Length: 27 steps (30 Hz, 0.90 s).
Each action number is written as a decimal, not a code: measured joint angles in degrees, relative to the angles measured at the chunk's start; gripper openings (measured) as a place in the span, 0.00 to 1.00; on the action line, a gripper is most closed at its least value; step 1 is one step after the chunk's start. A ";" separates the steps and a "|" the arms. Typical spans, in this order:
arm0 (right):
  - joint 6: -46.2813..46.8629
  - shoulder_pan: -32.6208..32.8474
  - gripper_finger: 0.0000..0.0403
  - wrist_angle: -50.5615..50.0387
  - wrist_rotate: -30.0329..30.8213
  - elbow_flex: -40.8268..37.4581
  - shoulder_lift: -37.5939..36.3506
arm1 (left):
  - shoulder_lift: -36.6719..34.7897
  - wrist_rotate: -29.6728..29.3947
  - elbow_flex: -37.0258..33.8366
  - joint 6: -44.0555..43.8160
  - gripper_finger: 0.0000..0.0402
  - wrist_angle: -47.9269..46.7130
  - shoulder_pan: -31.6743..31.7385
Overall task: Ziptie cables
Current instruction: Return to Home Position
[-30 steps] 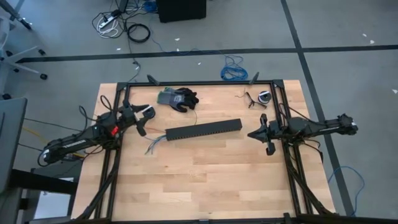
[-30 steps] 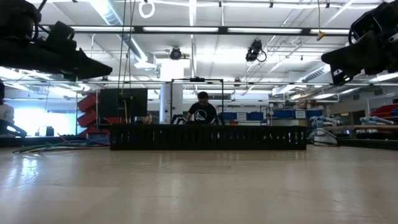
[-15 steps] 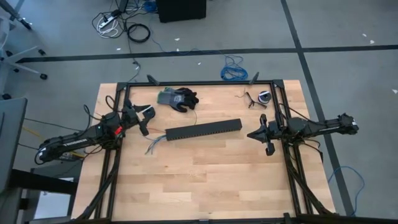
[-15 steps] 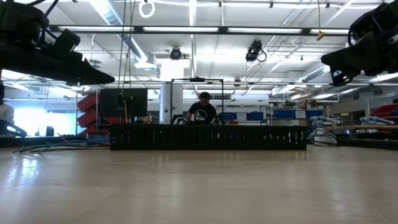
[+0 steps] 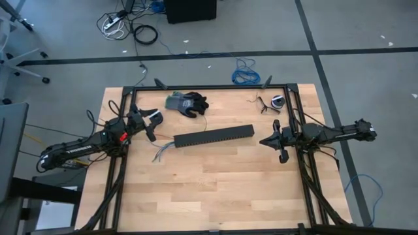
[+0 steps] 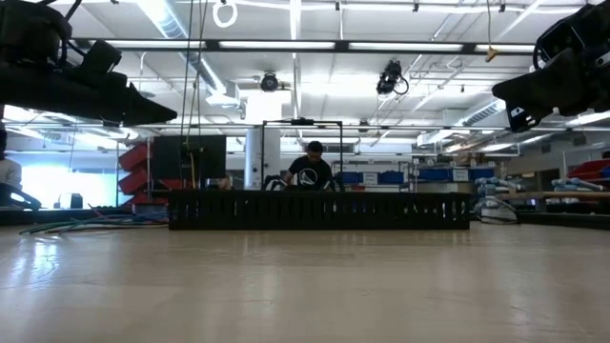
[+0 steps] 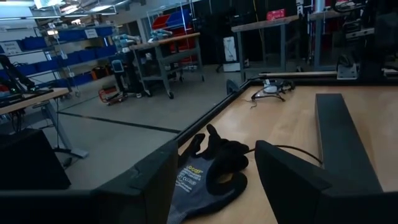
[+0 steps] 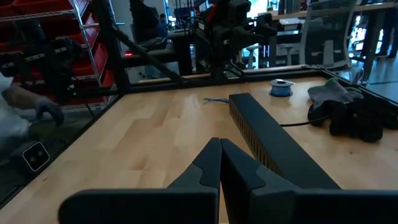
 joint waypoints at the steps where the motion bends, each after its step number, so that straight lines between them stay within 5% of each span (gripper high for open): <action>1: 0.00 0.00 0.00 0.00 -0.02 0.00 0.00 | 0.00 0.00 0.00 0.00 0.52 -0.02 0.00; 27: 0.00 0.00 0.01 0.00 -0.02 -0.02 0.00 | 0.00 0.09 -0.02 -0.02 0.52 0.10 0.00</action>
